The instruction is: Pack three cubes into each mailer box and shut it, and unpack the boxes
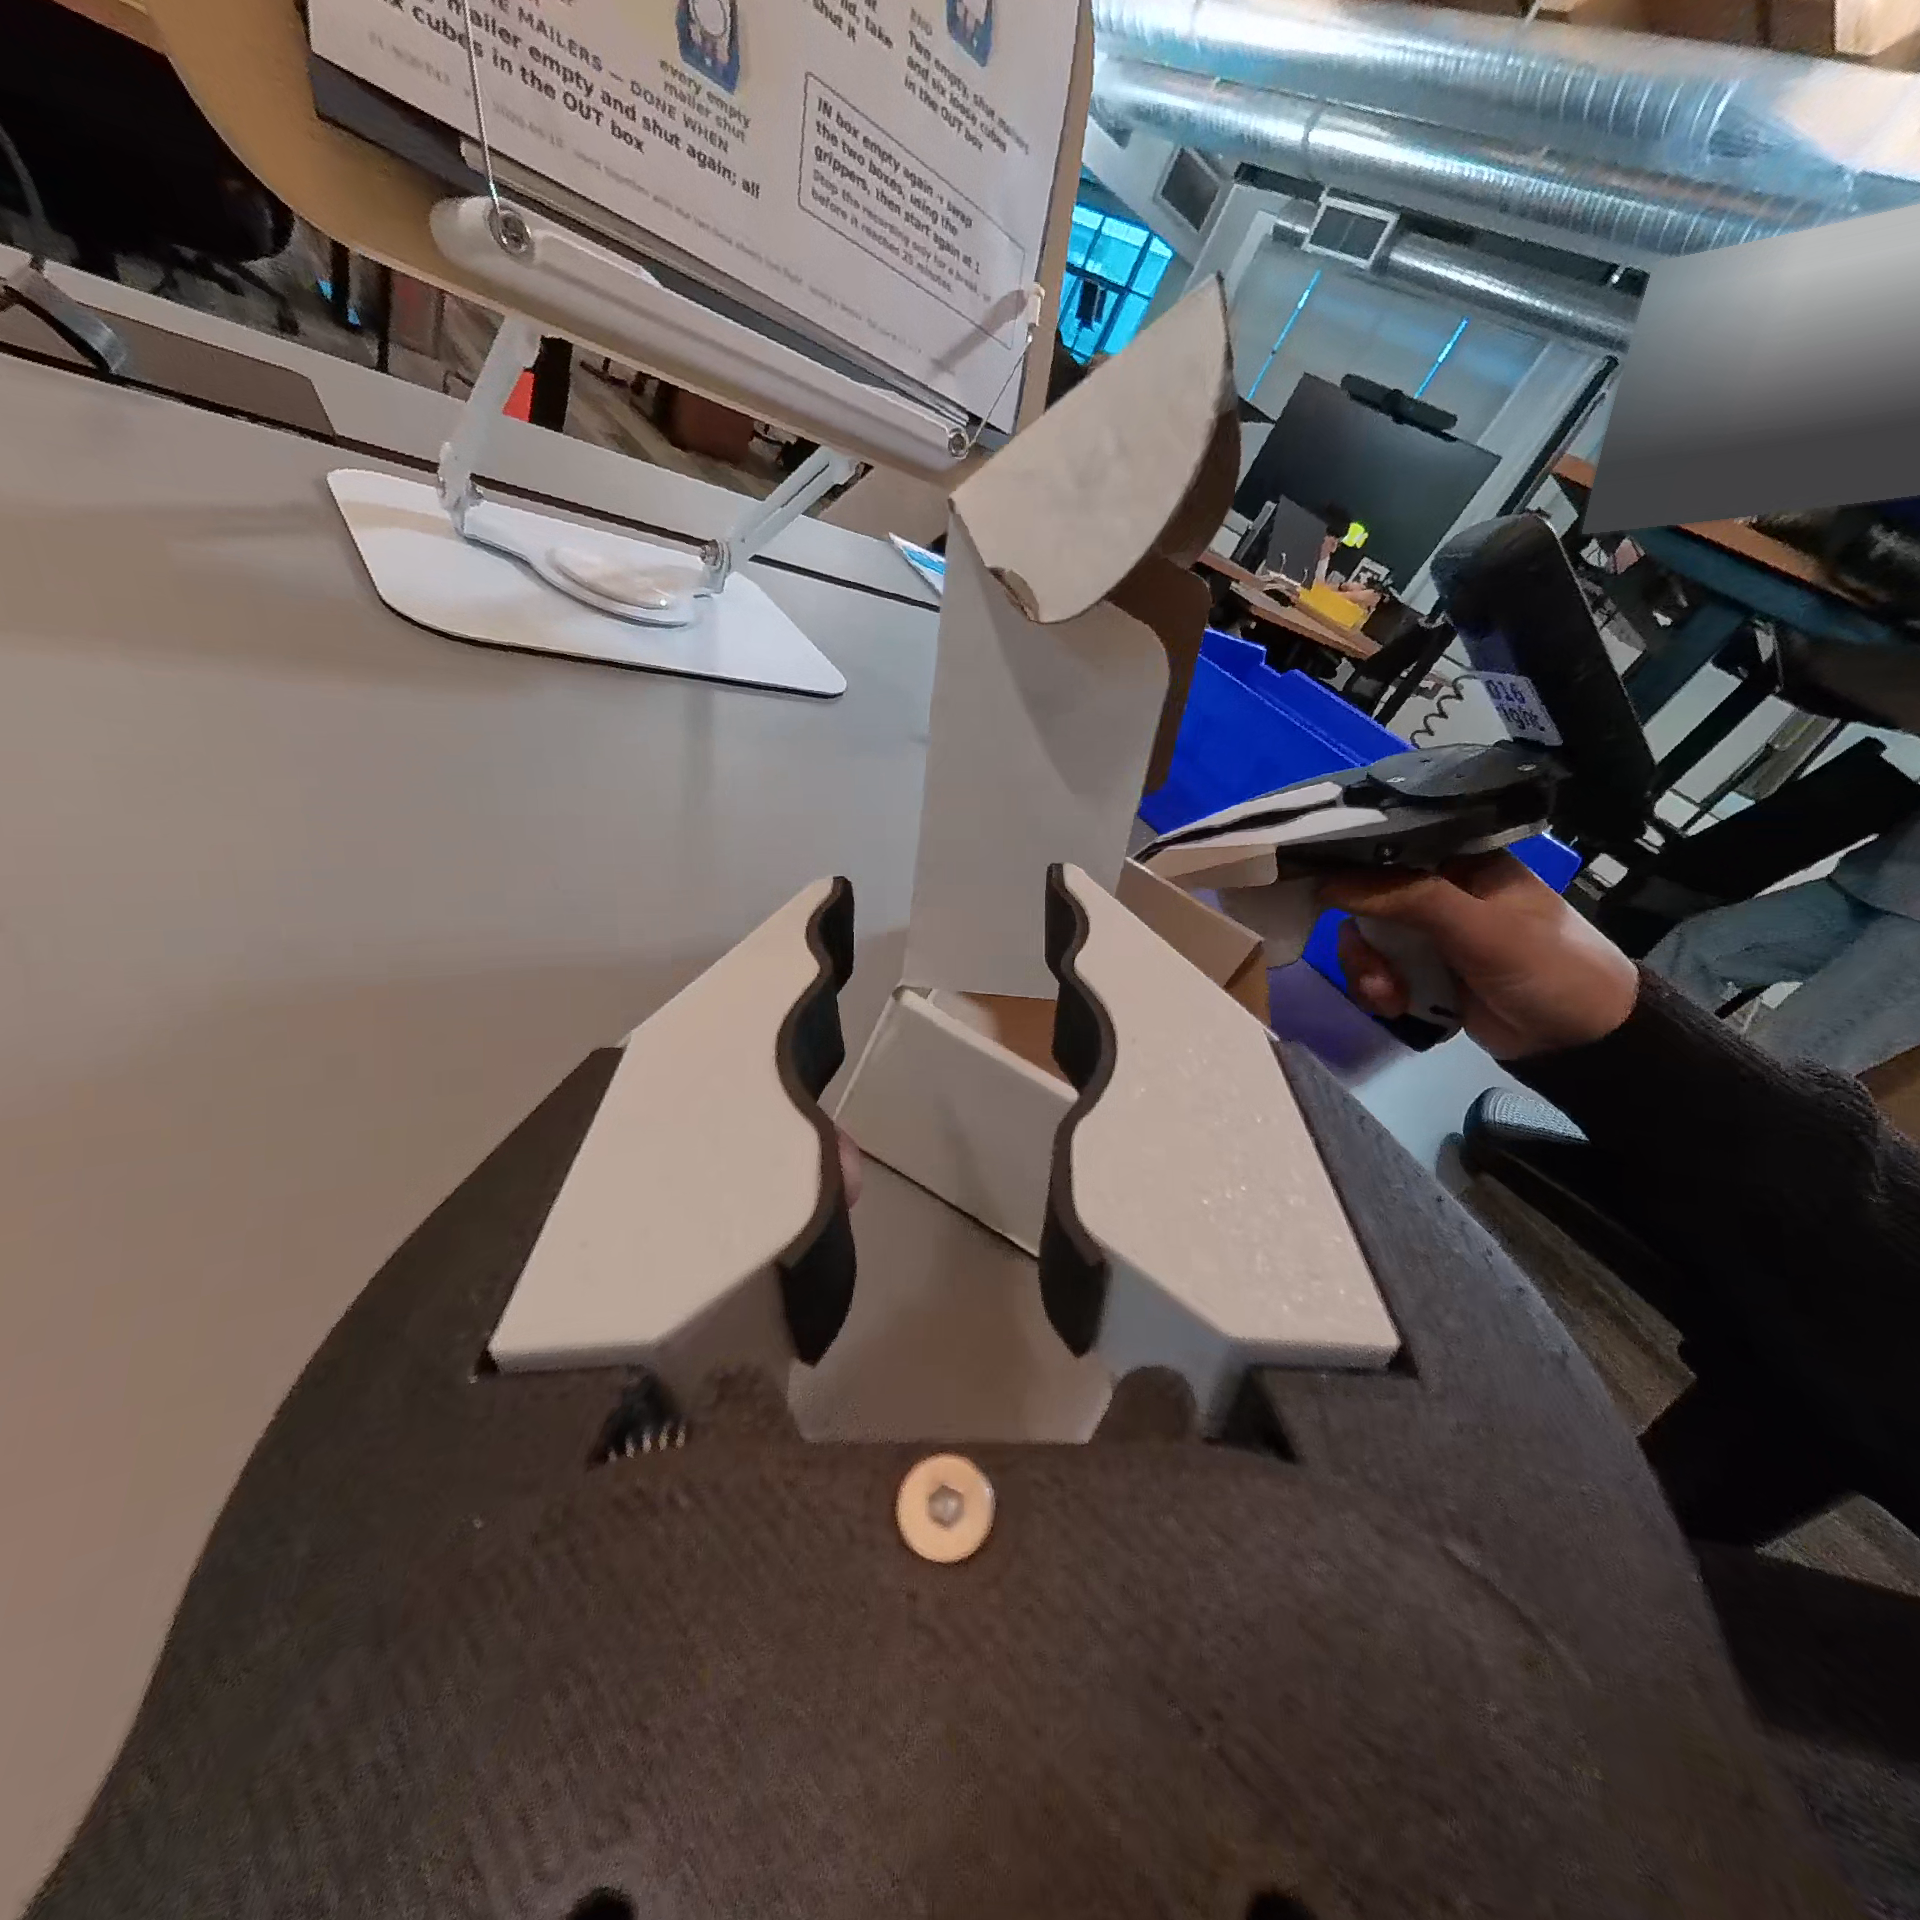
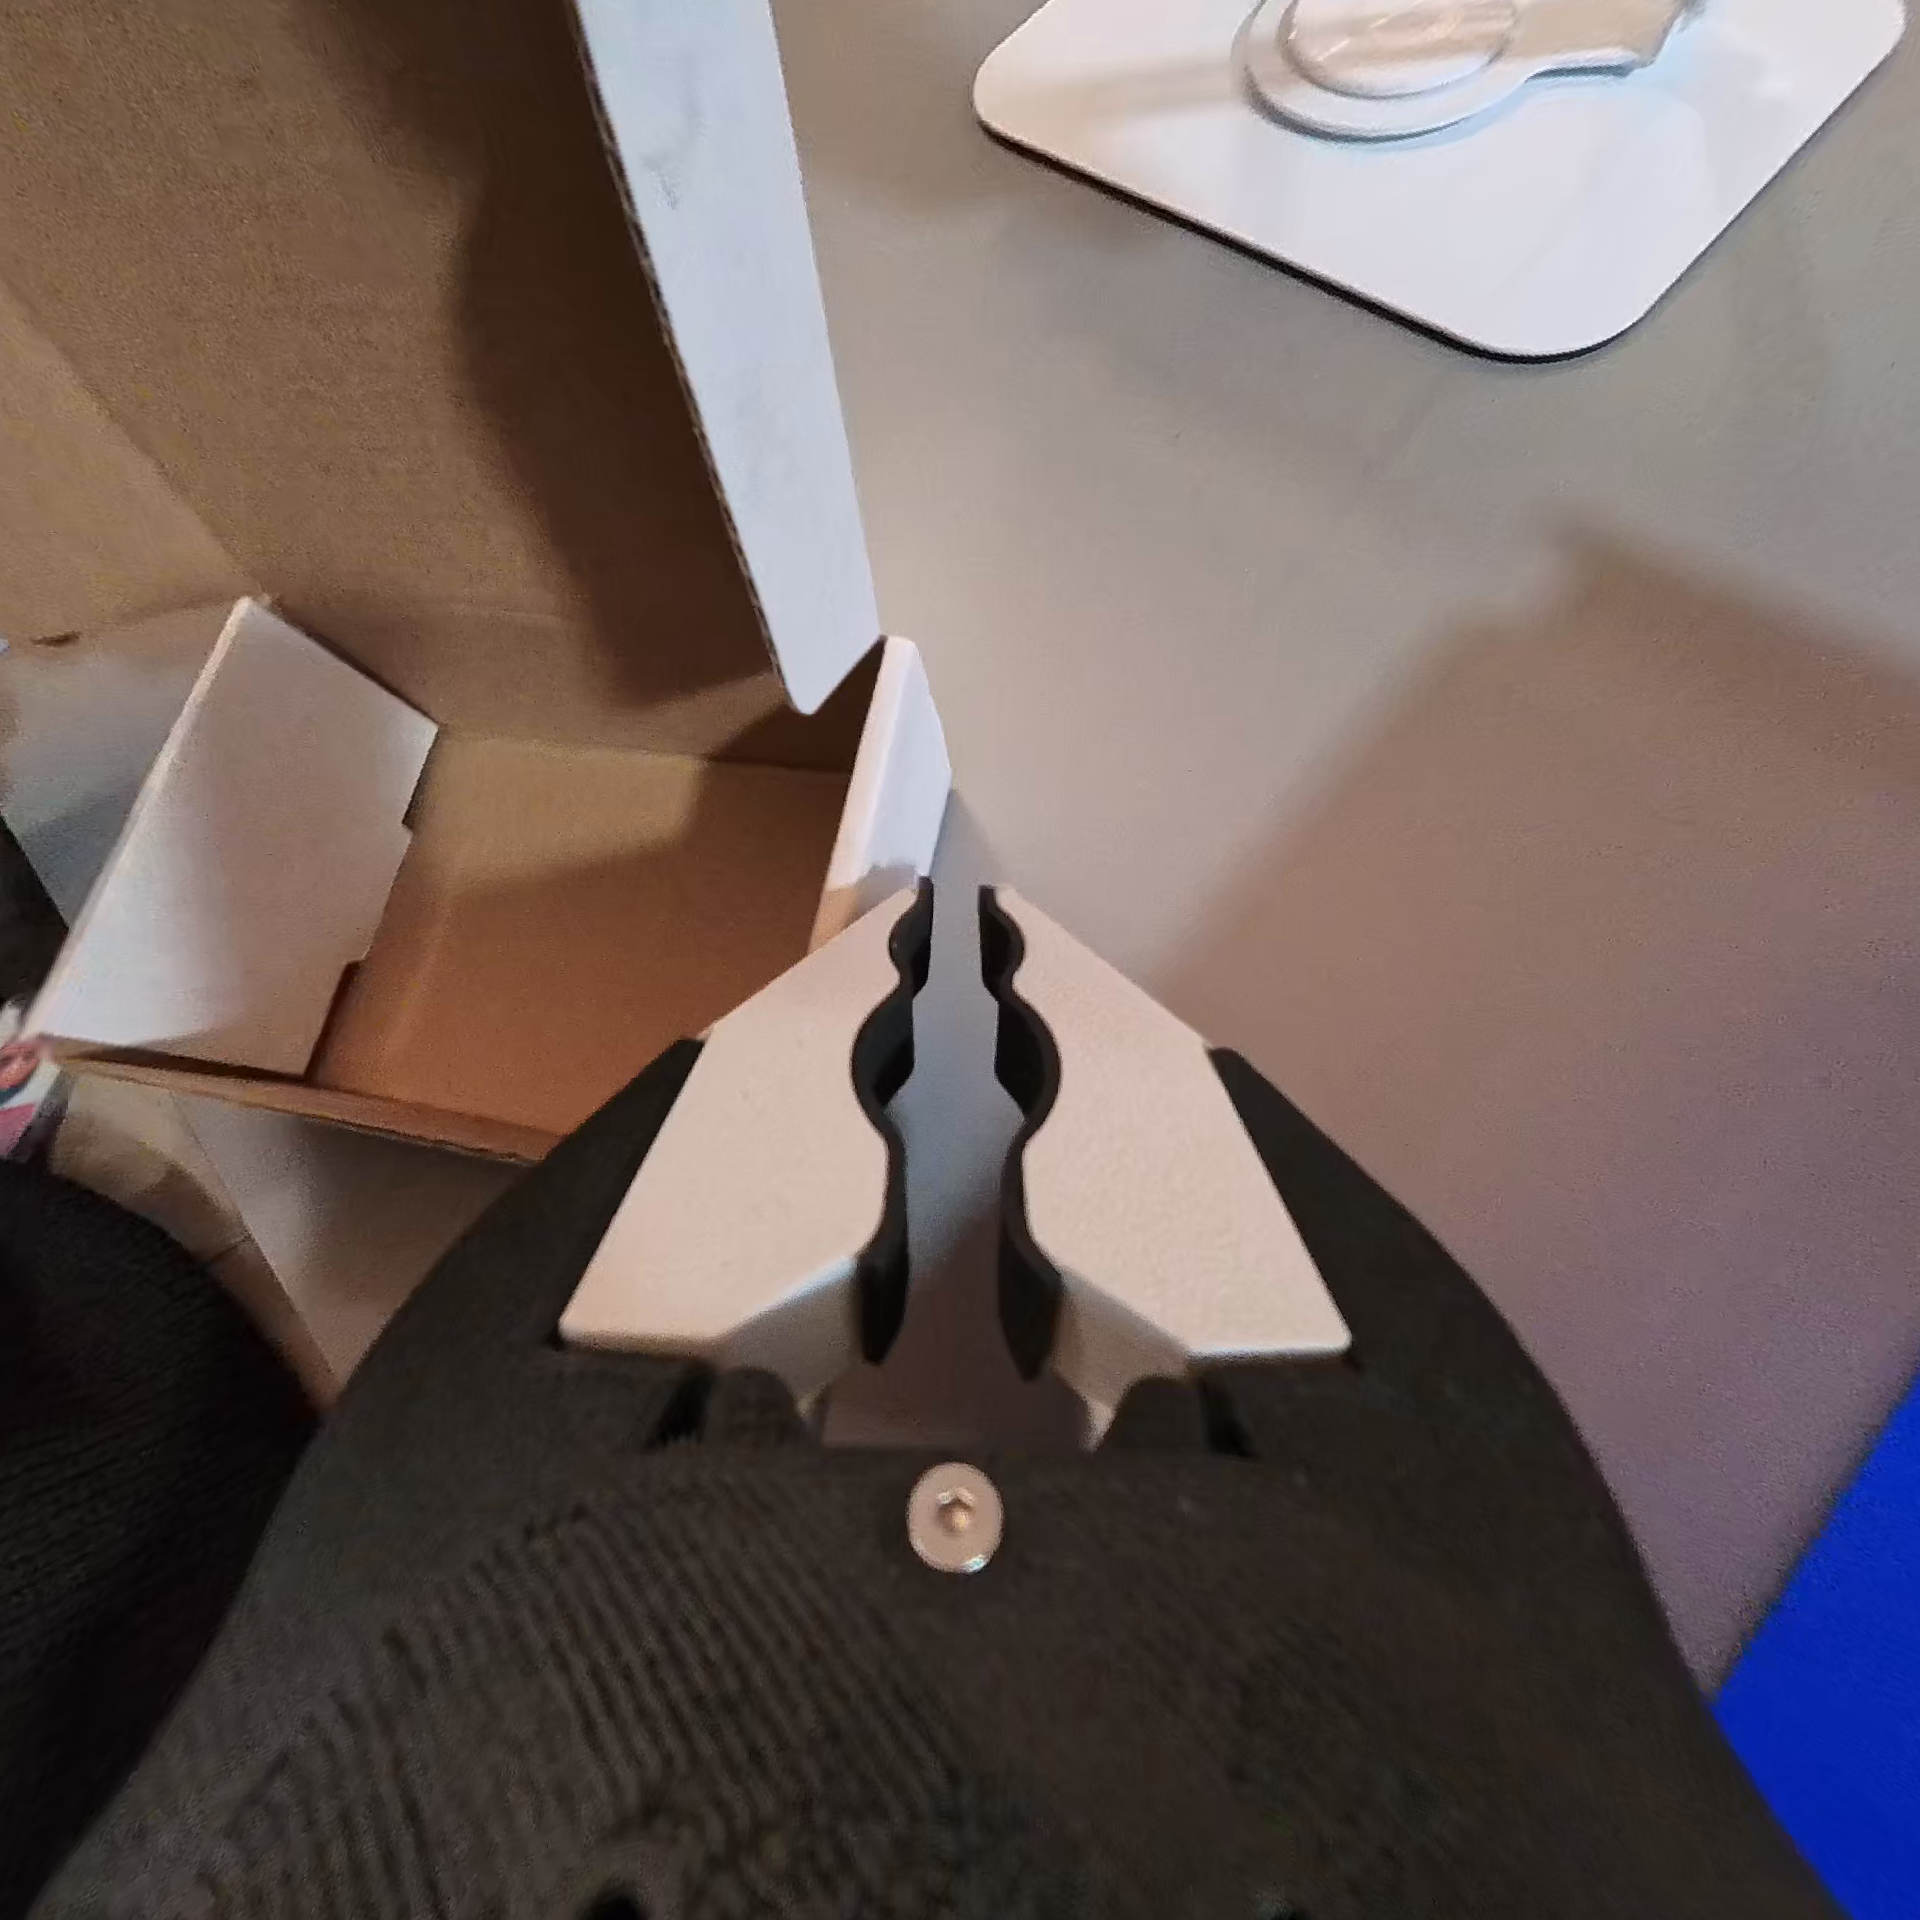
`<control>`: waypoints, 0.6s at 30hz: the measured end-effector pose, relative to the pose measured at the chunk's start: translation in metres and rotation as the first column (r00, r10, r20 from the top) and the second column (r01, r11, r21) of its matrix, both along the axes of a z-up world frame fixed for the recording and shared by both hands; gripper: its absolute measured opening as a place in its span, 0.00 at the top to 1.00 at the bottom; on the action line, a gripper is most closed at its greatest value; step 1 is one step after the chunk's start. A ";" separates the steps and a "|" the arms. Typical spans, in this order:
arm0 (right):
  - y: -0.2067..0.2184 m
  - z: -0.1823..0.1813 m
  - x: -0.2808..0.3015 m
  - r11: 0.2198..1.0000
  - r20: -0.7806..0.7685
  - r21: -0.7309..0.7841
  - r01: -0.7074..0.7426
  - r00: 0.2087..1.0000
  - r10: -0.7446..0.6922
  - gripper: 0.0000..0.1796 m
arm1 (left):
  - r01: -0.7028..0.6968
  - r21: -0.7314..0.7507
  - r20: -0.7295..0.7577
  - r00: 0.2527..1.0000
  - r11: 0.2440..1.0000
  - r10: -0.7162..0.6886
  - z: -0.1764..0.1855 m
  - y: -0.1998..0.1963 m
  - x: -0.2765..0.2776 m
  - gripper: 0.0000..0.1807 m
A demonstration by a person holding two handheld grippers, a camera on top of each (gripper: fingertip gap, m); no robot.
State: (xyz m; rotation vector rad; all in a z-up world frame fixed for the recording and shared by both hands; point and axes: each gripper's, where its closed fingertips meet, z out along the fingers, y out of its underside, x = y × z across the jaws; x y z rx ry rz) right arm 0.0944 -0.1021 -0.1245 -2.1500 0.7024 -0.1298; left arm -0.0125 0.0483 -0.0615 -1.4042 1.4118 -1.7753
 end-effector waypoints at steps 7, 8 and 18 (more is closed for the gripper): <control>0.021 -0.003 -0.029 0.988 -0.059 0.052 -0.145 0.987 0.148 1.00 | -0.060 0.048 -0.002 0.998 0.997 0.060 -0.005 0.010 0.007 0.86; 0.021 -0.003 -0.032 0.985 -0.059 0.054 -0.161 0.985 0.164 1.00 | -0.069 0.047 -0.006 0.998 0.996 0.070 -0.005 0.013 0.008 0.86; 0.021 0.061 -0.003 0.933 0.172 0.360 -0.016 0.984 -0.050 1.00 | -0.030 0.052 -0.011 0.999 0.998 0.031 -0.006 0.011 0.015 0.85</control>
